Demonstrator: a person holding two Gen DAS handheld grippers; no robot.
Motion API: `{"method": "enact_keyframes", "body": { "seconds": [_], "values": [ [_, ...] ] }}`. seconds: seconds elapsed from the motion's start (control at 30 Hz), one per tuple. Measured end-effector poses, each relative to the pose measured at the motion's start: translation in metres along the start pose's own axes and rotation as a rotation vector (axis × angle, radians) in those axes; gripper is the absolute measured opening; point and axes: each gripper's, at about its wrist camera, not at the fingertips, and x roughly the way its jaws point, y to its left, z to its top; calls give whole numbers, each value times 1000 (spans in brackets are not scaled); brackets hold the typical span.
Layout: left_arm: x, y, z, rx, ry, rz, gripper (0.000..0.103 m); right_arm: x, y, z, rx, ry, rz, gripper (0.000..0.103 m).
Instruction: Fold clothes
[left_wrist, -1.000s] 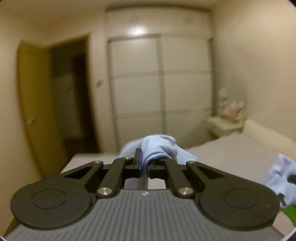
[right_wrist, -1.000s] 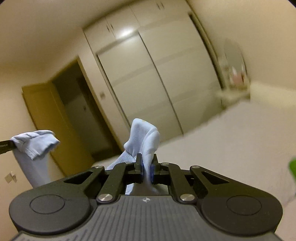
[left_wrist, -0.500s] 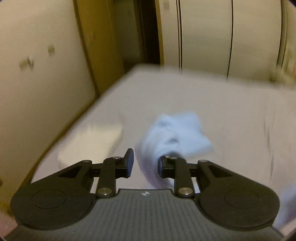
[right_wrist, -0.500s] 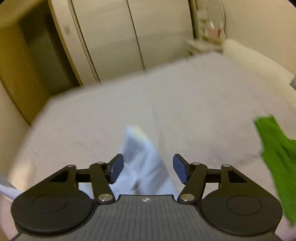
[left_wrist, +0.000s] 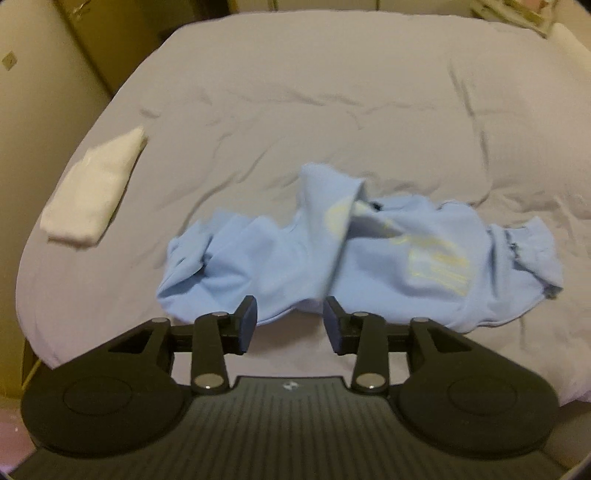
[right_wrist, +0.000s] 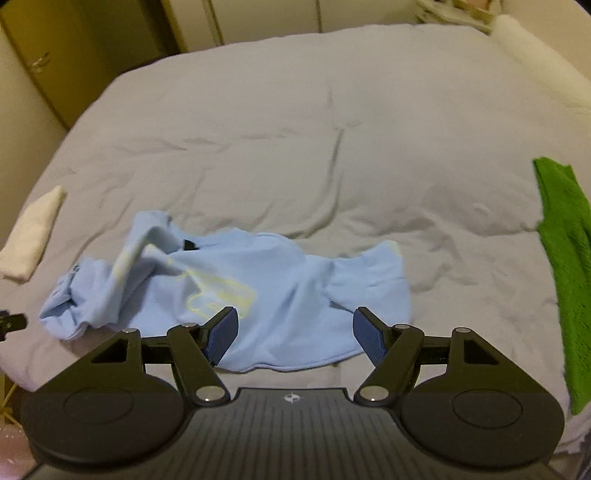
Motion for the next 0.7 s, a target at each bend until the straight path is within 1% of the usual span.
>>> {"method": "enact_keyframes", "body": {
  "seconds": [0.13,0.3,0.47,0.7],
  "values": [
    [-24,-14,1,22,-42,18,38,9,7,-8,-36,0,59,72],
    [-37,-27,-3,33,-70,24,40,23,15,-12,-59,20,102,72],
    [-37,-32,-2,21,-66,25,40,25,22,-7,-96,19,128,72],
    [-27,-31,9,26,-50,19,42,39,26,6,-95,26,149,72]
  ]
}}
